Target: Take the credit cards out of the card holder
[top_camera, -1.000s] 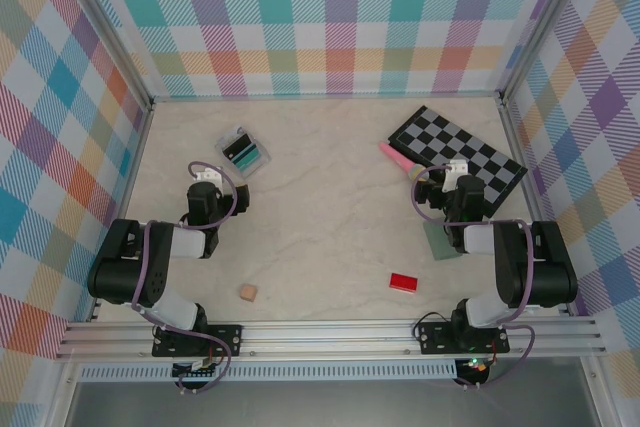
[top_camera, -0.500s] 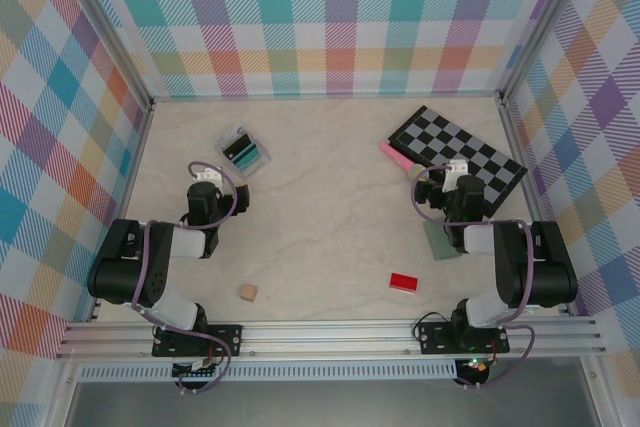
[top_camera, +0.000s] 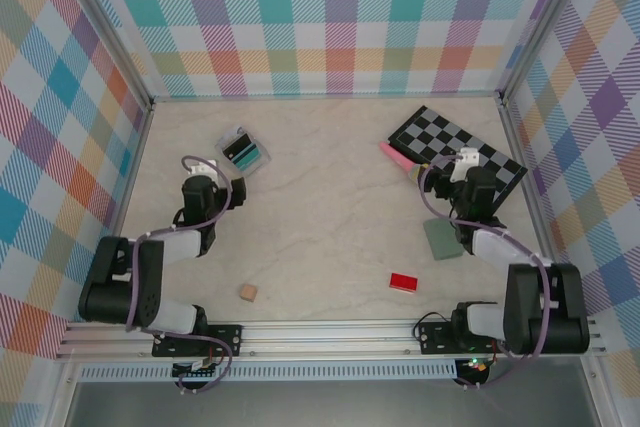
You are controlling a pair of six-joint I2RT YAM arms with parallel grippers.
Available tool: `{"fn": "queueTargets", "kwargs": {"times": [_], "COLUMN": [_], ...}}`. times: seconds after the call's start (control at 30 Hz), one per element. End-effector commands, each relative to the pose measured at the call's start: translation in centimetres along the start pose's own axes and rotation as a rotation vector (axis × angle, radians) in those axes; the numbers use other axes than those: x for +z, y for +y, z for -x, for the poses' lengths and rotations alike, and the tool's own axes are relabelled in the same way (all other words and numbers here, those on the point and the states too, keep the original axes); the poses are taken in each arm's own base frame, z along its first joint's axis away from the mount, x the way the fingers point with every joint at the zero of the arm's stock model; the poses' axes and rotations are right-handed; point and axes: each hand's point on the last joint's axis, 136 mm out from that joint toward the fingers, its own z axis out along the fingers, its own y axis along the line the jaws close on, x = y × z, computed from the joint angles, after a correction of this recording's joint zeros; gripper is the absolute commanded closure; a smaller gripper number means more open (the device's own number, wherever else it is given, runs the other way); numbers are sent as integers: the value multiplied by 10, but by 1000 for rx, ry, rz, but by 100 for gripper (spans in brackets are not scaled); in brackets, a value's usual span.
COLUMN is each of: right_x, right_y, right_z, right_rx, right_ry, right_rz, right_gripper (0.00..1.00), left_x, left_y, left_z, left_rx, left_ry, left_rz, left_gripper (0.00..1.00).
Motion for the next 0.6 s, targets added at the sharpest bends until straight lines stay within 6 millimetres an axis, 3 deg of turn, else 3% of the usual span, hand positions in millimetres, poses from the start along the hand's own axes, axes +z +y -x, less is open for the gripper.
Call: {"fn": "queueTargets", "kwargs": {"times": [0.0, 0.17, 0.3, 0.4, 0.57], "right_x": [-16, -45, -66, -79, -74], "right_y": [3, 5, 12, 0, 7], "right_z": [2, 14, 15, -3, -37], "right_rx": [130, 280, 413, 538, 538], "right_ry": [88, 172, 333, 482, 657], "right_rz": [-5, -38, -70, -213, -206], "right_gripper": [0, 0, 0, 0, 0], "left_x": [-17, -51, -71, -78, -88], "left_y": [12, 17, 0, -14, -28], "left_z": [20, 51, 64, 70, 70], "left_rx": [-64, -248, -340, -373, -400], "left_ry": [8, 22, 126, 189, 235], "left_rz": [56, 85, 11, -54, -126], "left_gripper": [0, 0, 0, 0, 0]}}
